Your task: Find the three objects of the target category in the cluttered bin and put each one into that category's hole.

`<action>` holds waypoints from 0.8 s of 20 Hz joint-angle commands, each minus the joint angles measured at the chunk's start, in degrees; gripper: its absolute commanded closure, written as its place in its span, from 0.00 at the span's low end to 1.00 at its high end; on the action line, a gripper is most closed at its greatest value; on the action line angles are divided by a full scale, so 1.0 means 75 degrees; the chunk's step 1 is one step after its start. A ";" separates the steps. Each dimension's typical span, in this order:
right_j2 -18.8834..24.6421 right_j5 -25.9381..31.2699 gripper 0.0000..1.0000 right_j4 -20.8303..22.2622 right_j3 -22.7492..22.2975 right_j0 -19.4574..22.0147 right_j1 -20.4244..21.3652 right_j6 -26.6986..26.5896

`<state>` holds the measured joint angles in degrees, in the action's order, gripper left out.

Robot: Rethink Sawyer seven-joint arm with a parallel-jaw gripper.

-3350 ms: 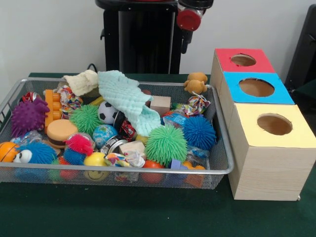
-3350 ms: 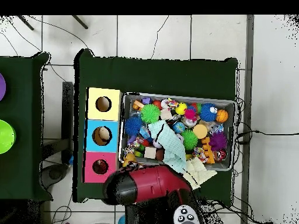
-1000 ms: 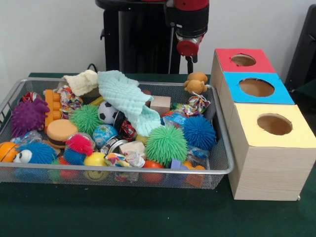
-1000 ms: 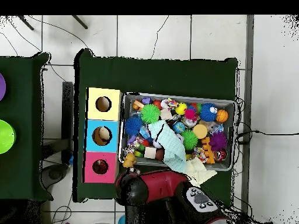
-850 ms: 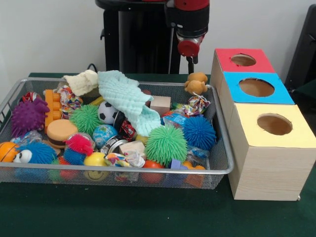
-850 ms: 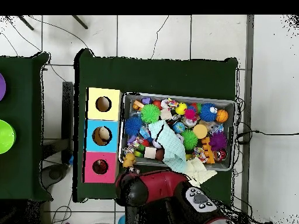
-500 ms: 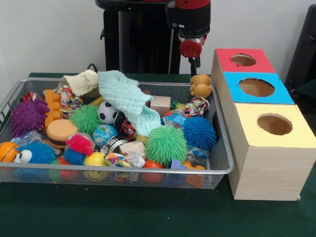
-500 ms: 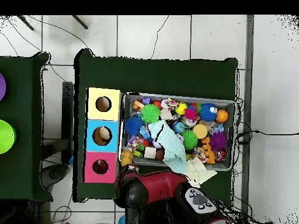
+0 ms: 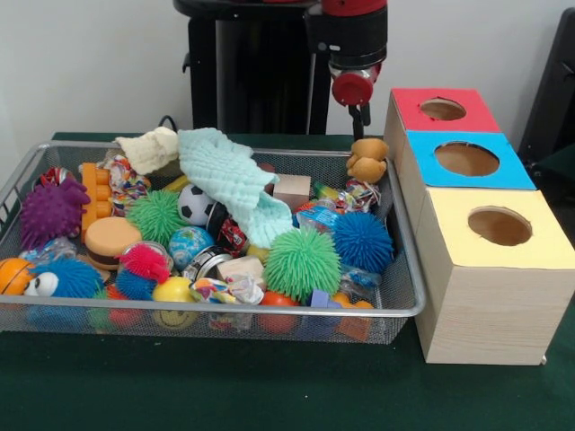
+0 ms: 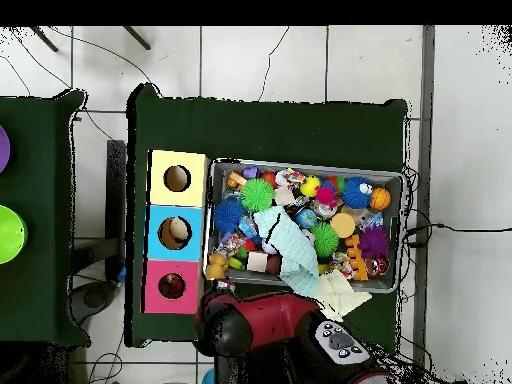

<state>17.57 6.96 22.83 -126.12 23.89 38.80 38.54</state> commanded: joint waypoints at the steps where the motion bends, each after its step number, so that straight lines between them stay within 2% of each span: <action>1: 0.0750 -0.0835 0.00 0.0241 0.0762 0.0201 -0.0364 0.1414; 6: 0.0874 -0.1021 0.00 0.0249 0.0833 0.0259 -0.0385 0.1440; 16: 0.0895 -0.1432 0.00 0.0264 0.0830 0.0231 -0.0068 0.1501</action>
<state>20.05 1.34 22.85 -126.13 24.30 37.89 38.54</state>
